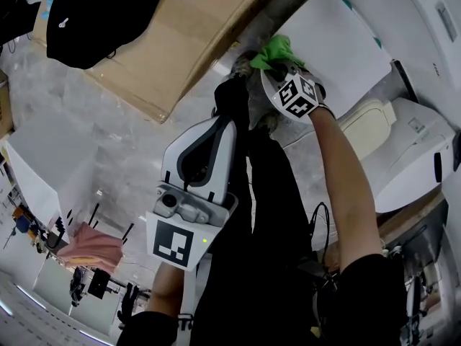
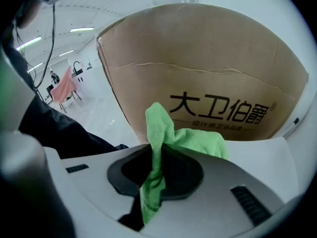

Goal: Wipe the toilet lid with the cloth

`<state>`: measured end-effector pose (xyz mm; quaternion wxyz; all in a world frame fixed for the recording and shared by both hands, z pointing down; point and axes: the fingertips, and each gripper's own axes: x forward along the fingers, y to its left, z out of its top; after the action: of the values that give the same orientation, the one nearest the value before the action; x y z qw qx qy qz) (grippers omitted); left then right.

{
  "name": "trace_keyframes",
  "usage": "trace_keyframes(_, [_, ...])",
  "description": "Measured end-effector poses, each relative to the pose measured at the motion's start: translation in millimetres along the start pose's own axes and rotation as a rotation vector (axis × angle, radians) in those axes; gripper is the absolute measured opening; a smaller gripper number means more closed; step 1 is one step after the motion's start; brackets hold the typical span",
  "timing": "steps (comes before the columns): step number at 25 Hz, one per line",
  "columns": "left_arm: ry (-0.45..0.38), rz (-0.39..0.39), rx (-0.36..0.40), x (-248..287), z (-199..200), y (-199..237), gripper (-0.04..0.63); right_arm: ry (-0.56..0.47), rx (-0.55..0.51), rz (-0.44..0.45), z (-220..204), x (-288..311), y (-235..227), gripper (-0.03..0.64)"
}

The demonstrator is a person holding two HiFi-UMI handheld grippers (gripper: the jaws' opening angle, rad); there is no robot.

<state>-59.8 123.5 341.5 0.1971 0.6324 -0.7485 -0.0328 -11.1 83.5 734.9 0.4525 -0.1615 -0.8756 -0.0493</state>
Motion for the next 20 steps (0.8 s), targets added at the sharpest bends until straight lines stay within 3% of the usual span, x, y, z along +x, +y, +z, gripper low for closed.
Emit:
trace_keyframes(9, [0.002,0.001,-0.003,-24.1,-18.6,-19.4,-0.002,0.009,-0.113,0.056,-19.3,-4.8,57.7,0.051])
trace_keyframes(20, [0.029,-0.079,0.019,-26.8,-26.8,-60.5,-0.002,0.053,-0.180,0.171,-72.8,-37.6,118.6,0.051])
